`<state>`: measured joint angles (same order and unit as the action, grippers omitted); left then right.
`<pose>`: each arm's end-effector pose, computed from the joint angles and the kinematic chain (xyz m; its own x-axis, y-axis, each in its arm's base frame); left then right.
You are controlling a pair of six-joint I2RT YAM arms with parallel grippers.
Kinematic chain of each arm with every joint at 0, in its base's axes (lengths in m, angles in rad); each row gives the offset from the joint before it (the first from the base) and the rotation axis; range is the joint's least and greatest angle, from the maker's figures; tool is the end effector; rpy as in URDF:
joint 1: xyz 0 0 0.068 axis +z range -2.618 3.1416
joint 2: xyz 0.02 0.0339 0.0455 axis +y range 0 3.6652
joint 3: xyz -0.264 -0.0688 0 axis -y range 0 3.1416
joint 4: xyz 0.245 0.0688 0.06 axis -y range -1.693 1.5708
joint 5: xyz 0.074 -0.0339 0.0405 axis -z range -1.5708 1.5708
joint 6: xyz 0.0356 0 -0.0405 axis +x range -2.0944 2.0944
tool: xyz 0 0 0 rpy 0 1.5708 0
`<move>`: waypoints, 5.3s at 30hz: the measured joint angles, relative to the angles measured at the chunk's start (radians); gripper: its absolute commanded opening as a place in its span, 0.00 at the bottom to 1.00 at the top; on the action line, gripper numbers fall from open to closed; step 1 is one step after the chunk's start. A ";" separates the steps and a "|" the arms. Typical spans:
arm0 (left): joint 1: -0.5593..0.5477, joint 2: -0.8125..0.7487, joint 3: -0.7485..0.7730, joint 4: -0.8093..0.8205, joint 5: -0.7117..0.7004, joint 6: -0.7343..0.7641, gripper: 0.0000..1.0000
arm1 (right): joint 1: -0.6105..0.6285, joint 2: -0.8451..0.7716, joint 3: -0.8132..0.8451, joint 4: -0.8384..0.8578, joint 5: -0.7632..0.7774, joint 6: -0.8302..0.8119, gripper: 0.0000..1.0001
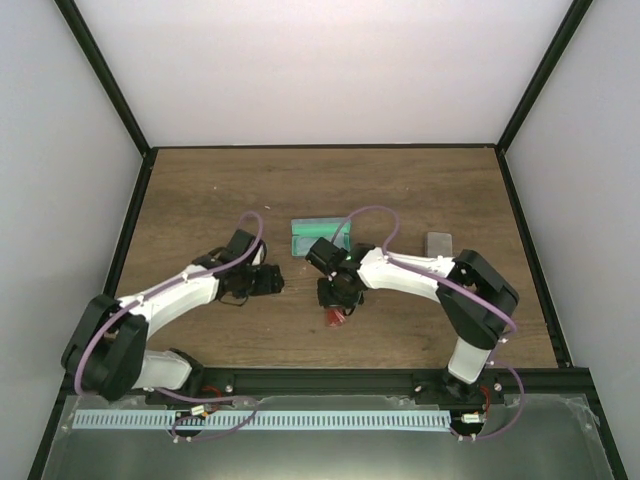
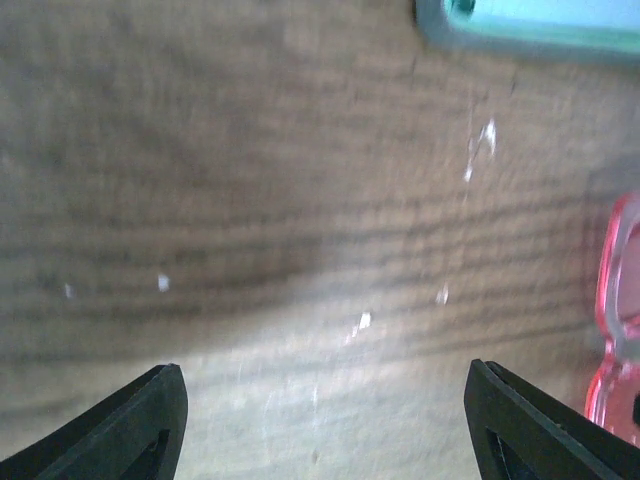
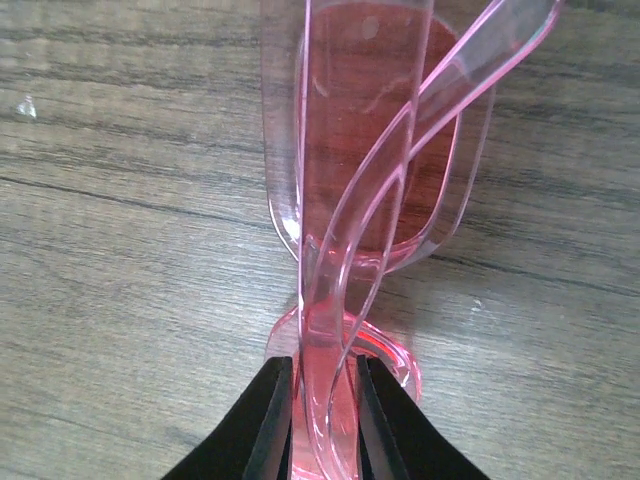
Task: Organize the sunglasses
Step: Pick up the sunglasses from the center of the board, then place the sunglasses in the sunglasses case.
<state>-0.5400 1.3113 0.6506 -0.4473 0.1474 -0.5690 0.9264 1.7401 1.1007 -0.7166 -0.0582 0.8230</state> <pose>0.1957 -0.1234 0.1680 -0.9509 -0.0514 -0.3053 0.0623 0.9342 -0.3513 0.1907 0.2573 0.1687 -0.9897 -0.0987 -0.1033 -0.1175 0.9738 0.1949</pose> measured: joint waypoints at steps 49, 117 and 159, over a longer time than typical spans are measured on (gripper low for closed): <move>0.136 0.685 0.628 0.135 0.068 0.180 0.73 | -0.164 -0.308 -0.172 -0.020 -0.020 -0.048 0.16; 0.105 0.307 0.277 0.008 0.060 0.103 0.78 | -0.276 0.163 0.148 0.276 -0.009 0.657 0.31; 0.105 0.185 0.186 0.043 0.013 -0.002 0.79 | -0.277 0.058 0.024 0.415 -0.362 -0.262 0.17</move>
<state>-0.4355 1.4963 0.8364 -0.4046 0.1608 -0.5705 0.6495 1.7981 1.1248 -0.3019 -0.4202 0.5613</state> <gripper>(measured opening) 0.789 0.174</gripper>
